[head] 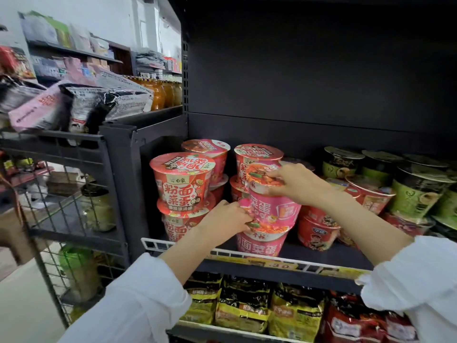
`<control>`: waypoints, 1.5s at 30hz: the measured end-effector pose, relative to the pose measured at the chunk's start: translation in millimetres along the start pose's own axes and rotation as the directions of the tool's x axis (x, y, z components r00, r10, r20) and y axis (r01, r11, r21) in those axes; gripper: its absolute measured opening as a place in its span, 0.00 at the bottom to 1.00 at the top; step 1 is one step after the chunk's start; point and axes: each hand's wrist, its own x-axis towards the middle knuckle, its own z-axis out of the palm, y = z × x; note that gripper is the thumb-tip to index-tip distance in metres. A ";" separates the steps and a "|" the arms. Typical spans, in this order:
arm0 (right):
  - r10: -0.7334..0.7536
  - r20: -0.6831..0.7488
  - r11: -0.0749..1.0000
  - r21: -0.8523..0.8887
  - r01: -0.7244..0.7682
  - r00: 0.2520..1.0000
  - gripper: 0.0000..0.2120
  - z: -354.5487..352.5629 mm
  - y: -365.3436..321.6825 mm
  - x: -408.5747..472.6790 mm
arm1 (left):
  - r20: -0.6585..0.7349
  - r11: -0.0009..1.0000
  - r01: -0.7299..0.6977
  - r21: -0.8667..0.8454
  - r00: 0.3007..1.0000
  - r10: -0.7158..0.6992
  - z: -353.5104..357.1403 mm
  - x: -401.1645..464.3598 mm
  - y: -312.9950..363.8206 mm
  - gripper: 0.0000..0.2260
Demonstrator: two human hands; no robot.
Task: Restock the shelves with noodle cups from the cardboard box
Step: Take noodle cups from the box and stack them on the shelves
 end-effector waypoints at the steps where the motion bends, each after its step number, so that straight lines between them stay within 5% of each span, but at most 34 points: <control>1: -0.037 0.003 0.999 0.019 0.037 0.999 0.24 1.7 -0.6 1.0 | -0.001 1.000 -0.011 0.028 1.000 0.011 -0.6 -1.3 -0.9 0.19; 7: -0.140 0.027 0.985 0.110 0.136 0.990 0.24 7.7 7.4 10.5 | -0.025 0.995 0.074 -0.074 0.997 -0.076 -9.8 -1.0 -5.0 0.20; 12: -0.217 -0.018 0.845 0.497 0.197 0.976 0.23 22.2 18.6 13.5 | -0.092 0.971 0.159 -0.179 0.980 -0.178 -6.0 -0.3 -6.3 0.20; 15: -0.249 -0.062 0.759 0.608 0.234 0.967 0.21 30.1 21.5 18.2 | -0.123 0.902 0.182 -0.393 0.961 -0.248 -3.4 -5.8 -11.1 0.21; 23: -0.186 -0.256 0.831 0.475 0.291 0.949 0.21 43.0 16.4 22.5 | -0.123 0.762 0.160 -0.628 0.946 -0.300 12.2 -24.6 -26.1 0.19; 28: -0.172 -0.331 0.771 0.541 0.336 0.928 0.18 50.2 9.8 20.5 | -0.111 0.677 0.180 -0.714 0.925 -0.363 12.0 -22.3 -27.0 0.18; 36: -0.206 -0.268 0.727 0.602 0.330 0.941 0.18 44.0 10.9 14.9 | -0.175 0.717 0.165 -0.677 0.911 -0.375 18.5 -23.5 -18.2 0.18; 45: -0.160 -0.273 0.793 0.536 0.288 0.949 0.20 39.0 3.2 7.1 | -0.277 0.767 0.057 -0.640 0.913 -0.299 -3.5 -32.5 4.0 0.06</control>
